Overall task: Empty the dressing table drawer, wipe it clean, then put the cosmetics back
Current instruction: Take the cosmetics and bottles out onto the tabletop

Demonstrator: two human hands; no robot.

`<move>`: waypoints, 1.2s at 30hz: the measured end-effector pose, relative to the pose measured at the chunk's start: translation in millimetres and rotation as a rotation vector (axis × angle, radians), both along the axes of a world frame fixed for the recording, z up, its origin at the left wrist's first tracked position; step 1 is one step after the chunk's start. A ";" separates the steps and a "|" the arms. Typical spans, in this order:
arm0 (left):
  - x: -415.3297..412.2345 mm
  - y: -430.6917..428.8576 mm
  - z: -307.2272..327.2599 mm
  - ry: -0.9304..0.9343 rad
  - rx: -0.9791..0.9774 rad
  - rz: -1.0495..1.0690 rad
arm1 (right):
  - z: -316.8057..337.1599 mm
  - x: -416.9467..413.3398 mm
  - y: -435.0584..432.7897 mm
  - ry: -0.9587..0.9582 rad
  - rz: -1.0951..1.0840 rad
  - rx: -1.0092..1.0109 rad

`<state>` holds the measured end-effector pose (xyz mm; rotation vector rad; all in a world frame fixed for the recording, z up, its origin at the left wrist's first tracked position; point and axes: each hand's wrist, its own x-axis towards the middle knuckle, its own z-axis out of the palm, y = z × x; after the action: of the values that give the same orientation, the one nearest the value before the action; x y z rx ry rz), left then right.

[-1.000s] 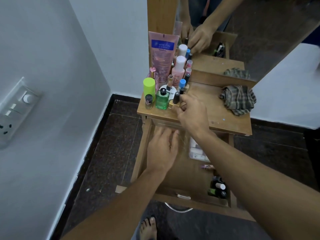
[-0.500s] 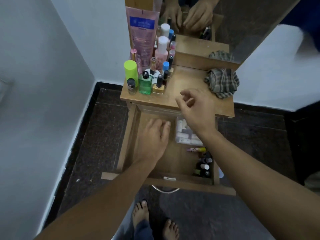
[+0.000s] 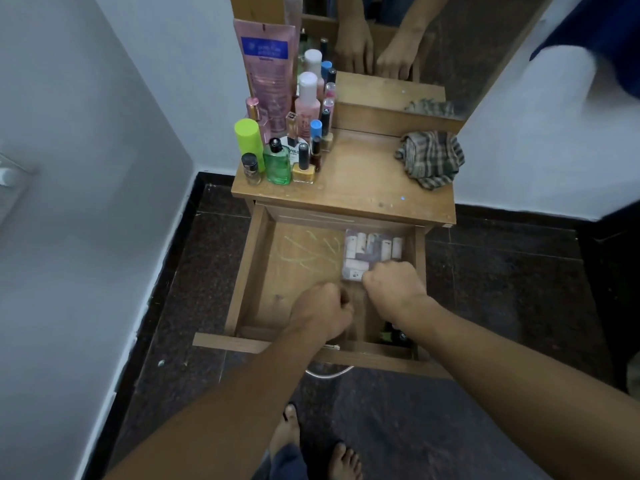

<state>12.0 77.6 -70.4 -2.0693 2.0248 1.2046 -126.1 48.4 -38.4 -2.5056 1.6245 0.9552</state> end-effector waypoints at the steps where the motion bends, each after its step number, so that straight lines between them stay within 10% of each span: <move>1: -0.5 0.1 0.2 -0.002 0.004 -0.005 | -1.6 2.1 1.3 0.001 0.021 0.012; 6: 2.6 -1.9 10.9 -0.002 -0.130 0.084 | 6.5 -2.7 -1.7 -0.204 0.002 -0.037; 13: 13.4 -19.9 33.4 0.189 -0.637 0.495 | 49.2 12.8 -45.0 -1.264 -0.469 -0.323; 36: 34.3 -77.6 34.6 0.172 -0.675 0.676 | 37.8 84.3 -95.4 -1.058 -0.431 -0.523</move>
<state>46.2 0.0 -35.9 -3.2646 2.0612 0.7952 -41.9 -46.9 -0.6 -2.0214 1.9037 -0.8060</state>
